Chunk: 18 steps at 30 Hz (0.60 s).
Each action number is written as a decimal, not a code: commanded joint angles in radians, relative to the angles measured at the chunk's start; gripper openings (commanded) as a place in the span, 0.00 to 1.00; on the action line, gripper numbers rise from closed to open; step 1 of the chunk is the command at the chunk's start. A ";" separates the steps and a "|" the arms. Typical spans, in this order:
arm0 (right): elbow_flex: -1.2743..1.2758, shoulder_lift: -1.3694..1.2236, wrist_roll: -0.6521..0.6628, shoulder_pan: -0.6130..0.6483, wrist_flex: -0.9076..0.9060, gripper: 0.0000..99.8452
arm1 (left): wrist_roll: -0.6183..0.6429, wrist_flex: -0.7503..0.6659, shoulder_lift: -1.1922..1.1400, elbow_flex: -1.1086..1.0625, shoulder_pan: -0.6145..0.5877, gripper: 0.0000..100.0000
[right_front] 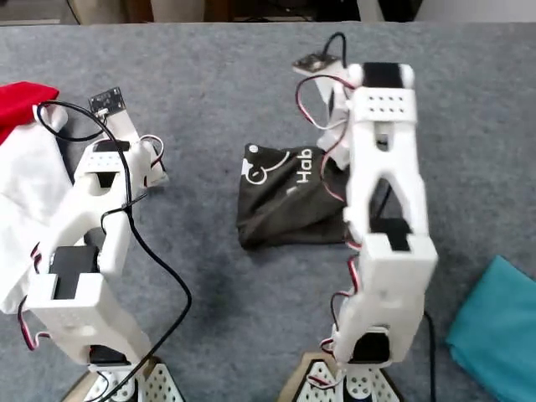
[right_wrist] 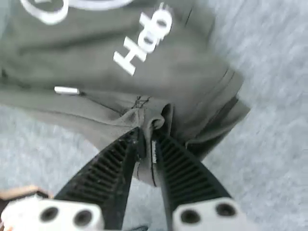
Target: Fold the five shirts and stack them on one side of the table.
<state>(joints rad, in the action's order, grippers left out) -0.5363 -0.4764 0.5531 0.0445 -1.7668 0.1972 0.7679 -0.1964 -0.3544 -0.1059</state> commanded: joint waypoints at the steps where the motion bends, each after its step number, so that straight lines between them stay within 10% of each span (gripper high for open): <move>1: 0.170 0.176 0.041 -0.044 0.023 0.00 | 0.008 0.008 0.008 0.051 -0.002 0.02; 18: 0.946 0.556 0.209 -0.228 0.420 0.09 | 0.003 0.009 0.007 0.051 0.002 0.02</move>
<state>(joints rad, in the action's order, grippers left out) 0.4028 0.0361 0.7357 -0.1120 -1.3909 0.1972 0.7679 -0.1964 -0.3544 -0.1059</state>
